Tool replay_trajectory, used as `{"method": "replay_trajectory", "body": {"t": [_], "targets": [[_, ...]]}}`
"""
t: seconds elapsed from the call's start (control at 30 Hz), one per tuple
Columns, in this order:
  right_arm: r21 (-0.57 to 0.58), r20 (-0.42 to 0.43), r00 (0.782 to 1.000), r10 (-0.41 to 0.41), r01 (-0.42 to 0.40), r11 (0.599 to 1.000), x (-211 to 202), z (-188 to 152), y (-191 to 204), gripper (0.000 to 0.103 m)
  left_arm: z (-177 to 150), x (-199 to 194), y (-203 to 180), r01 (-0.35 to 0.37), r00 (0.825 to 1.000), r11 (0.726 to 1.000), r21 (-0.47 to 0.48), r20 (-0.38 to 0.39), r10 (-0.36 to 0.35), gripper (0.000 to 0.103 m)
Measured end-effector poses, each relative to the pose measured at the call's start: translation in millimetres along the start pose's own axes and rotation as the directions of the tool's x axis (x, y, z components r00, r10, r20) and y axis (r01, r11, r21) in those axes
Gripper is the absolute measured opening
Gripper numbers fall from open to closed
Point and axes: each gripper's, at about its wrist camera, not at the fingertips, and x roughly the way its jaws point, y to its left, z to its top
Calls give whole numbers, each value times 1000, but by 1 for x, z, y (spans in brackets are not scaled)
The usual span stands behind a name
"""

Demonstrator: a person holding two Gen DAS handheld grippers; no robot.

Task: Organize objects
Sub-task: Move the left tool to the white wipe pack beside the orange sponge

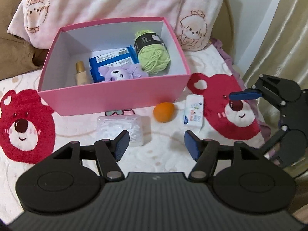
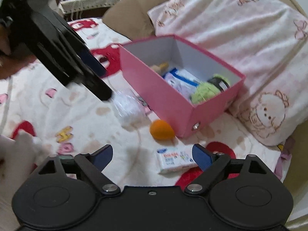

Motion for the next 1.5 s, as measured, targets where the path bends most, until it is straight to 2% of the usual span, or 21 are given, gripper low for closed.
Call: {"method": "replay_trajectory", "body": {"t": [0.1,0.23,0.33,0.57,0.67,0.77,0.8,0.87,0.97,1.07,1.2,1.33,1.43,1.5], "targets": [[-1,-16,1000,-23,23,1000,13,-11,-3,92,-3,6,4,18,1000,1000,-5,12,-18,67],[-81,-67,996,-62,56,995,32,-25,-7,92,-7,27,0,68,998,998,9,-1,-68,68],[-114,-105,991,-78,66,991,47,-30,-13,92,-9,49,-8,160,987,987,15,-19,-160,68],[-131,-128,988,-82,65,989,74,-32,-27,92,-7,101,-22,260,963,963,-64,-56,-264,65],[-172,-146,985,-96,71,983,88,-33,-31,92,-8,116,-21,293,953,952,-86,-53,-298,55],[-173,-149,986,-79,53,984,98,-34,-38,95,-10,132,-12,302,946,937,-178,-63,-317,49],[-169,-147,987,-70,45,985,101,-33,-40,97,-11,135,-10,304,944,933,-193,-70,-322,44],[-160,-137,989,-52,30,987,104,-33,-43,98,-11,138,-7,287,951,938,-196,-58,-303,42],[-124,-112,993,-41,27,992,105,-32,-41,97,-11,144,-3,272,957,937,-219,-42,-288,38],[-86,-91,996,-25,17,996,102,-33,-37,87,-11,146,0,299,948,918,-259,-29,-317,37],[3,-81,996,-24,24,1000,93,-32,-28,80,-13,144,-2,340,936,906,-252,-6,-353,37],[136,-71,997,-5,14,991,83,-38,-23,81,-16,140,-1,351,932,905,-240,-1,-362,37],[254,-50,998,39,-25,967,73,-42,-18,83,-19,136,3,359,926,899,-252,-22,-376,37],[319,-57,996,72,-50,946,73,-40,-14,84,-22,132,6,348,929,906,-240,-44,-368,37]]}}
